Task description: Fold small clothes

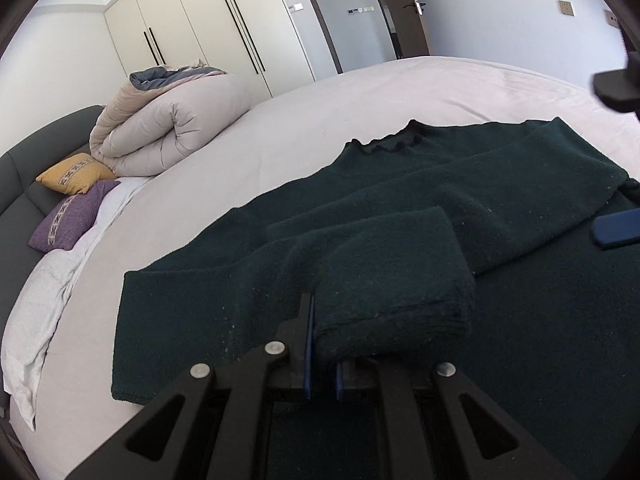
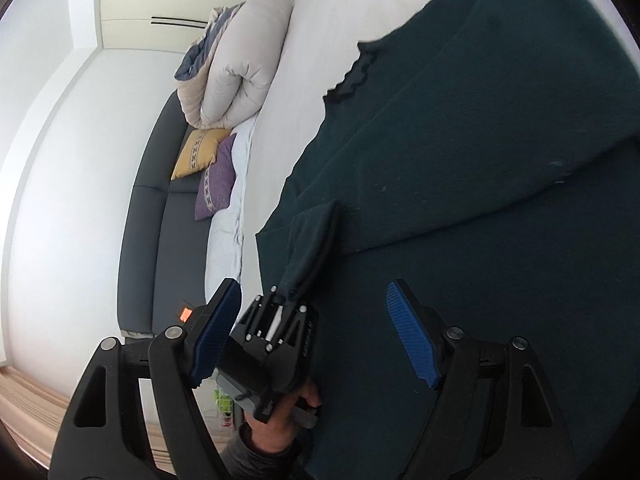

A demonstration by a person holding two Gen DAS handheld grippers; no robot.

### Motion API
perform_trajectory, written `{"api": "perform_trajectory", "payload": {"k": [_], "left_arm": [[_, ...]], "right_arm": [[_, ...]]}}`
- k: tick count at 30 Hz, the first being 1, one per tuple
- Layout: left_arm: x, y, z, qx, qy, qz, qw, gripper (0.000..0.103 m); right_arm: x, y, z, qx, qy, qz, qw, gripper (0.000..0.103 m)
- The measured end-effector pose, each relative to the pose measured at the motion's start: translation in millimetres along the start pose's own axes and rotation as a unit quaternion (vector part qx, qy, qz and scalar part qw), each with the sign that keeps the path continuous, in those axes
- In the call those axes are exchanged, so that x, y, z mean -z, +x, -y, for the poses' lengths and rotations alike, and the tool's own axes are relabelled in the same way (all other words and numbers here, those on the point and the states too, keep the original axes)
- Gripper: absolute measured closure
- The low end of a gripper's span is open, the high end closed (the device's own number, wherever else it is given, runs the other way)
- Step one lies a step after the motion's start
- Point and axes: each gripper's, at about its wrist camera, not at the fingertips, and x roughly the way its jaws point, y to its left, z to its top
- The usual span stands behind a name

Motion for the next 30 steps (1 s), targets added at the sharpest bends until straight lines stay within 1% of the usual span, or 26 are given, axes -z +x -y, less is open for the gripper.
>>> {"api": "perform_trajectory", "payload": {"k": [3,5,6,8,9,11,12,13,14,15,16,17,18,19,20,21,23,26,30], "left_arm": [[3,-9,-2,0.006,-0.014,0.01,0.9998,0.094],[5,-12,-6,0.014,-0.025,0.014,0.9995,0.094],[5,-12,-8,0.016,-0.03,0.016,0.9993,0.094],[6,-13,-12,0.023,-0.04,0.021,0.9987,0.094],[6,-13,-15,0.026,-0.044,0.024,0.9984,0.094],[7,-15,-19,0.036,-0.054,0.029,0.9975,0.094],[8,-14,-21,0.042,-0.06,0.028,0.997,0.091],[8,-13,-24,0.047,-0.067,0.026,0.9963,0.09],[8,-13,-28,0.053,-0.074,0.024,0.9955,0.082],[9,-14,-31,0.062,-0.082,0.022,0.9944,0.071],[9,-17,-35,0.074,-0.094,0.023,0.9925,0.065],[11,-23,-38,0.087,-0.108,0.028,0.99,0.053],[13,-31,-41,0.099,-0.121,0.038,0.987,0.043],[15,-40,-42,0.108,-0.128,0.051,0.9846,0.037],[17,-49,-41,0.11,-0.128,0.062,0.9838,0.027],[19,-54,-39,0.107,-0.124,0.067,0.9843,0.02],[22,-53,-31,0.104,-0.112,0.059,0.9865,0.017],[21,-41,-22,0.11,-0.096,0.034,0.9887,0.017],[21,-30,-3,0.122,-0.048,0.005,0.9913,0.017]], "right_arm": [[-11,48,-5,0.002,0.018,-0.039,0.999,0.029],[-13,74,-8,0.018,0.02,-0.059,0.998,0.029],[-14,85,-8,0.021,0.027,-0.066,0.997,0.032],[-17,103,-9,0.015,0.036,-0.077,0.996,0.037],[-18,111,-10,0.016,0.036,-0.08,0.996,0.041],[-20,126,-9,0.02,0.036,-0.084,0.996,0.054],[-21,133,-9,0.028,0.032,-0.086,0.995,0.068],[-20,136,-10,0.035,0.023,-0.085,0.995,0.078],[-19,139,-13,0.041,0.011,-0.083,0.996,0.082],[-19,138,-18,0.048,-0.006,-0.077,0.996,0.089],[-20,135,-22,0.055,-0.022,-0.069,0.996,0.095],[-22,131,-28,0.065,-0.037,-0.059,0.995,0.095],[-25,125,-33,0.07,-0.049,-0.048,0.995,0.096],[-29,117,-39,0.075,-0.062,-0.038,0.995,0.096],[-34,107,-45,0.084,-0.076,-0.027,0.993,0.096],[-40,98,-50,0.095,-0.088,-0.018,0.991,0.096],[-53,79,-55,0.117,-0.106,-0.001,0.987,0.096],[-72,54,-53,0.164,-0.115,0.018,0.98,0.096],[-91,31,-37,0.231,-0.114,0.033,0.966,0.096]]}}
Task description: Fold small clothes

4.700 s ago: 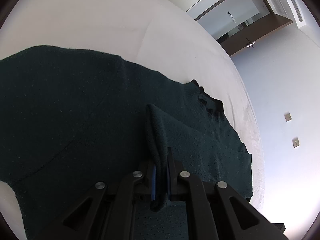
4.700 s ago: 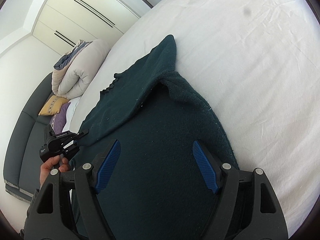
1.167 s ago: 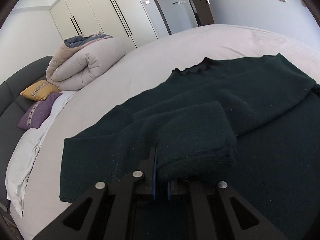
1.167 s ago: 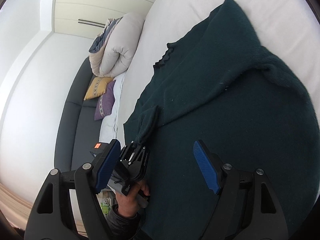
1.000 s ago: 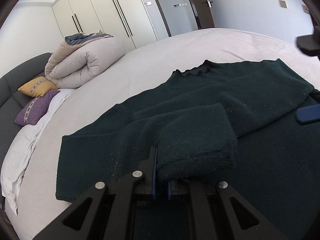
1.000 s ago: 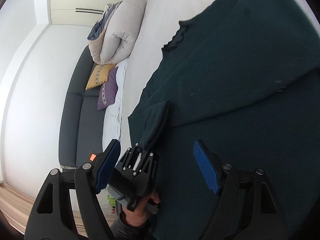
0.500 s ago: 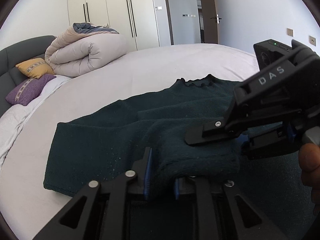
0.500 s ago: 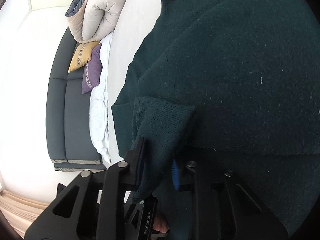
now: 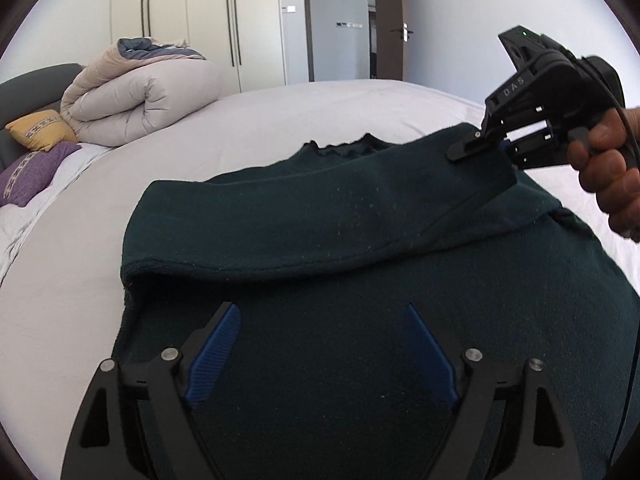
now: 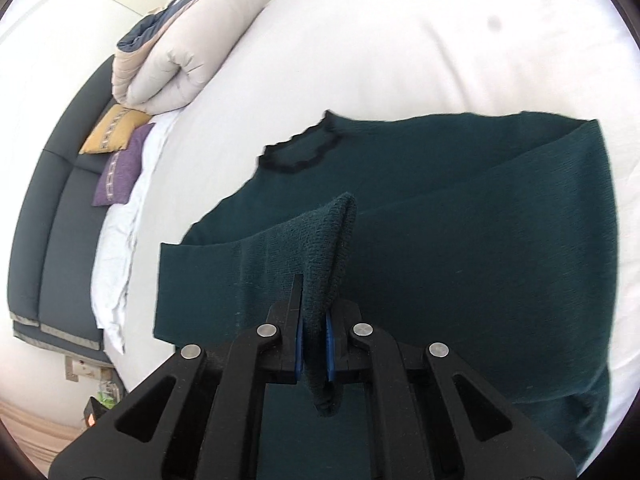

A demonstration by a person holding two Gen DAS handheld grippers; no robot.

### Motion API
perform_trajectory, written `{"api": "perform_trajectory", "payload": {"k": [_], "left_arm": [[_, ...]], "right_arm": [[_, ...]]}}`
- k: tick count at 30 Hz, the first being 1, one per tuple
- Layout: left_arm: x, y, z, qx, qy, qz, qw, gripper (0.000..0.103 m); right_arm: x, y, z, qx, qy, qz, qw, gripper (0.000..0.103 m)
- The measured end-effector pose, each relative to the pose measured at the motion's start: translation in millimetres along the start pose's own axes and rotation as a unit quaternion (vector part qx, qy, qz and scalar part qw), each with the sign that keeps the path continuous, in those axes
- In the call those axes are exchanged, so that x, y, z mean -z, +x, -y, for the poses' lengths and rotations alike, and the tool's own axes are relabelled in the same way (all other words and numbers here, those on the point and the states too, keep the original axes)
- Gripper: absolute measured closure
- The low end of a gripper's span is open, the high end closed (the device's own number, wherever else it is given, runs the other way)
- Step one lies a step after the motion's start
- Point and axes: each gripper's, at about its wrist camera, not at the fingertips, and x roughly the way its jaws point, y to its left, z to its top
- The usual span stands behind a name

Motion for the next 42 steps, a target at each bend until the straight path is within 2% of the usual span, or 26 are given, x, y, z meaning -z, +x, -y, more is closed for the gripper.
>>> {"api": "perform_trajectory", "payload": {"k": [2,5,12,16,23,27,30,33,35,38,39,41,42], "left_arm": [[1,9,11,0.002,0.029,-0.018,0.9994,0.018],[2,9,16,-0.001,0.045,-0.016,0.9989,0.018],[3,12,10,0.008,0.02,-0.022,0.9995,0.019],[5,11,10,0.01,0.018,-0.022,0.9995,0.019],[3,13,5,0.012,0.006,-0.023,0.9996,0.019],[-2,5,-7,0.029,-0.023,-0.016,0.9992,0.02],[-14,-13,-29,0.062,-0.072,0.015,0.9954,0.02],[-34,-15,-49,0.047,-0.099,0.021,0.9938,0.02],[-50,-8,-62,0.038,-0.109,0.027,0.993,0.021],[-72,14,-76,0.016,-0.107,0.023,0.9939,0.022],[-77,25,-82,0.01,-0.112,0.015,0.9935,0.027],[-79,50,-96,-0.005,-0.126,-0.014,0.992,0.031],[-74,65,-103,-0.013,-0.136,-0.042,0.9897,0.033]], "right_arm": [[-5,-1,12,0.016,0.008,0.0,1.0,0.096],[-10,1,30,0.03,0.015,0.004,0.999,0.096],[-8,12,52,0.059,-0.003,0.015,0.998,0.096],[-5,21,48,0.07,-0.011,0.015,0.997,0.096],[0,29,56,0.057,-0.004,0.019,0.998,0.096],[6,23,64,0.039,0.015,0.023,0.999,0.095],[8,10,65,0.058,0.023,0.039,0.997,0.093],[8,-13,62,0.091,0.014,0.088,0.992,0.093],[8,-22,55,0.086,0.004,0.113,0.99,0.093],[8,-18,39,0.049,-0.022,0.111,0.992,0.093],[8,-14,34,0.041,-0.033,0.106,0.993,0.093],[7,-1,26,0.035,-0.051,0.094,0.994,0.093],[6,6,25,0.035,-0.055,0.088,0.994,0.093]]}}
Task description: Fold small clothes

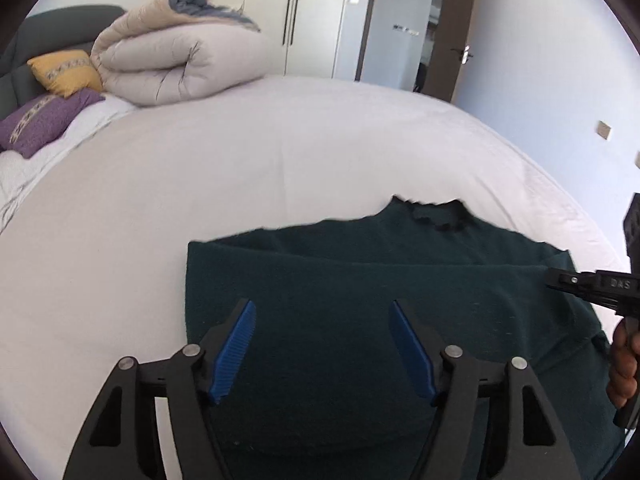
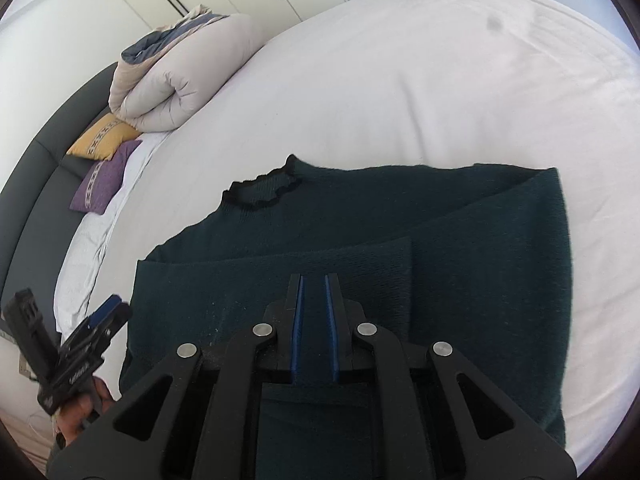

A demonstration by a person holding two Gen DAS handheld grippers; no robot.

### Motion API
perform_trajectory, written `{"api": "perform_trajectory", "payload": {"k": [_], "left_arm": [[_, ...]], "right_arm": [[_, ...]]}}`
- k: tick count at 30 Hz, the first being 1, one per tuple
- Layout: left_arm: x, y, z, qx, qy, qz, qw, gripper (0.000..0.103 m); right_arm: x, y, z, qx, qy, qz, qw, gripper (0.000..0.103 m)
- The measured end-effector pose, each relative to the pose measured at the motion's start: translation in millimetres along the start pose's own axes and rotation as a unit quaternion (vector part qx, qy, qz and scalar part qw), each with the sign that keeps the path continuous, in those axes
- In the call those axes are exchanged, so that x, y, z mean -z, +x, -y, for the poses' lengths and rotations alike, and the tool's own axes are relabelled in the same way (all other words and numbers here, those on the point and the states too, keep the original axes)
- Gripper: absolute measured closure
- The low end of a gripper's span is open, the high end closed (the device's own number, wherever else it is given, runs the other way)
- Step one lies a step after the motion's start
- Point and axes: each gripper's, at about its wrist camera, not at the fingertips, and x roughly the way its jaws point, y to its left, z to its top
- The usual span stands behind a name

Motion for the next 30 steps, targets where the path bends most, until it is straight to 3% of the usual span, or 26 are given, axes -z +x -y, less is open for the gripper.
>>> {"api": "perform_trajectory", "payload": {"k": [2,3,7,10,12,13,14,17,22,24,26,30], "left_arm": [[10,24,-19,-0.005,-0.026,-0.04,0.9988,0.035],[14,22,-26,0.012,-0.04,-0.029,0.9987,0.035],[17,11,-41,0.041,-0.066,-0.026,0.9967,0.037],[11,4,-71,0.114,-0.14,-0.017,0.9834,0.039],[0,9,-89,0.123,-0.18,-0.02,0.9758,0.044],[-7,13,-93,0.119,-0.182,-0.018,0.976,0.044],[-13,19,-95,0.109,-0.174,-0.022,0.9784,0.044],[-25,42,-97,0.087,-0.16,-0.047,0.9822,0.059],[-6,29,-79,0.071,-0.125,-0.05,0.9883,0.059],[11,14,-71,0.064,-0.106,-0.05,0.991,0.052],[34,-3,-64,0.05,-0.083,-0.065,0.9931,0.034],[79,-59,-55,0.037,-0.051,-0.063,0.9961,0.033]], "right_arm": [[0,17,9,0.009,0.01,-0.021,1.0,0.093],[1,23,17,0.011,0.025,-0.03,0.999,0.093],[6,22,42,-0.05,0.059,-0.014,0.997,0.094],[12,22,46,-0.068,0.053,-0.01,0.996,0.094],[14,24,48,-0.075,0.052,-0.007,0.996,0.094],[14,26,49,-0.078,0.056,-0.006,0.995,0.094],[14,27,50,-0.08,0.061,-0.006,0.995,0.094],[15,29,50,-0.085,0.062,-0.003,0.994,0.094],[19,24,52,-0.093,0.067,-0.005,0.993,0.094],[24,18,50,-0.087,0.067,-0.006,0.994,0.094],[34,9,50,-0.085,0.069,-0.009,0.994,0.094],[59,-31,51,-0.061,0.056,-0.016,0.996,0.093]]}}
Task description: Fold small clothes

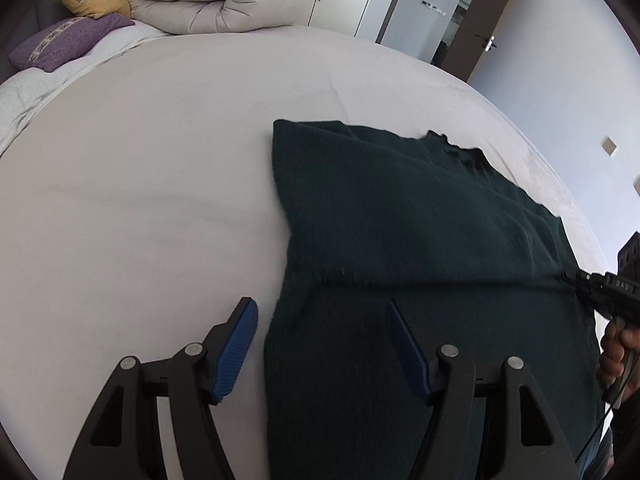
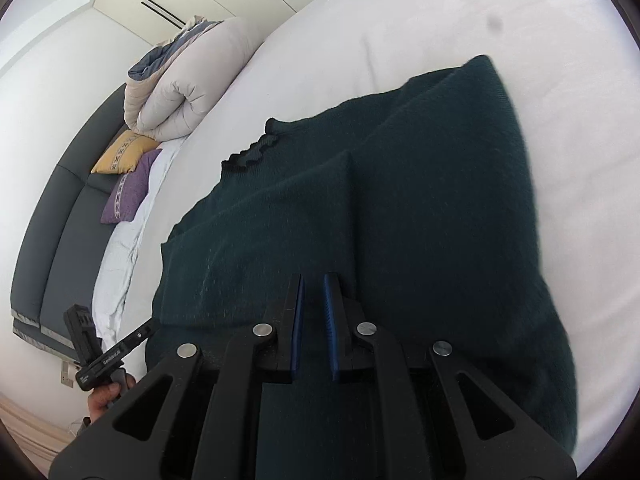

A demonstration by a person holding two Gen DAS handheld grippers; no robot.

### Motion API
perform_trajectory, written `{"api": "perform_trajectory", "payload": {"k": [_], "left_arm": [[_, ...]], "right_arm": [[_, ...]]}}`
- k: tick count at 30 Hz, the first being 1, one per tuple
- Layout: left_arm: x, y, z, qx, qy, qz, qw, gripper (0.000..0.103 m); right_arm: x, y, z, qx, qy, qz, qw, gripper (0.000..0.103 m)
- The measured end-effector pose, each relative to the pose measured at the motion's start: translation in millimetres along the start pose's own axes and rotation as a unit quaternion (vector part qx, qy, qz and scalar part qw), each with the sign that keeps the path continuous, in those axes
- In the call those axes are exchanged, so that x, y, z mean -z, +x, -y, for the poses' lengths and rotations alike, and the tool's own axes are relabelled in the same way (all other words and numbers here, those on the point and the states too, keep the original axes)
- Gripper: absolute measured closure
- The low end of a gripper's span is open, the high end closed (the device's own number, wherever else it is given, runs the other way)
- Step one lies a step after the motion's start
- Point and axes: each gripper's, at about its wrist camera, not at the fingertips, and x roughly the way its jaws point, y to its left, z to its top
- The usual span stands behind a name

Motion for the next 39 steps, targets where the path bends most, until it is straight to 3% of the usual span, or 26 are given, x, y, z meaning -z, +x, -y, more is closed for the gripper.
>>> {"api": "perform_trajectory", "payload": {"k": [1,3,5,6,7,9,13,17,25,32,34,38,39], "left_arm": [[13,-17,0,0.001,-0.001,0.006,1.0,0.031],[37,-49,-5,0.004,-0.016,0.019,0.9997,0.017],[62,-76,-12,0.018,-0.028,0.021,0.9992,0.015],[74,-85,-16,0.025,-0.039,0.015,0.9988,0.015],[85,-92,-21,0.031,-0.052,0.004,0.9982,0.015],[109,-101,-29,0.041,-0.07,-0.025,0.9964,0.017],[148,-117,-35,0.048,-0.076,-0.056,0.9945,0.023],[167,-124,-31,0.069,-0.072,-0.078,0.9919,0.026],[184,-124,-23,0.111,-0.074,-0.138,0.9814,0.039],[187,-116,-45,0.145,-0.154,-0.154,0.9651,0.064],[188,-116,-45,0.142,-0.153,-0.156,0.9656,0.068],[189,-111,-40,0.131,-0.148,-0.162,0.9668,0.095],[189,-112,-41,0.131,-0.148,-0.159,0.9672,0.095]], "right_arm": [[9,-14,0,0.009,-0.007,-0.001,1.0,0.091],[32,-48,0,0.018,-0.024,0.005,1.0,0.087],[61,-83,3,0.016,-0.037,0.011,0.999,0.077],[75,-99,6,0.014,-0.04,0.013,0.999,0.062],[91,-116,9,0.012,-0.038,0.019,0.999,0.038],[121,-148,18,0.007,-0.028,0.04,0.999,0.027],[167,-191,39,0.0,0.0,0.037,0.999,0.027],[199,-216,57,-0.009,0.026,0.028,0.999,0.027],[229,-236,69,-0.014,0.043,0.018,0.999,0.027],[239,-245,67,-0.019,0.042,0.01,0.999,0.027],[241,-250,69,-0.016,0.041,0.008,0.999,0.027],[245,-260,75,-0.001,0.047,0.002,0.999,0.027],[246,-262,77,0.007,0.047,-0.001,0.999,0.027]]}}
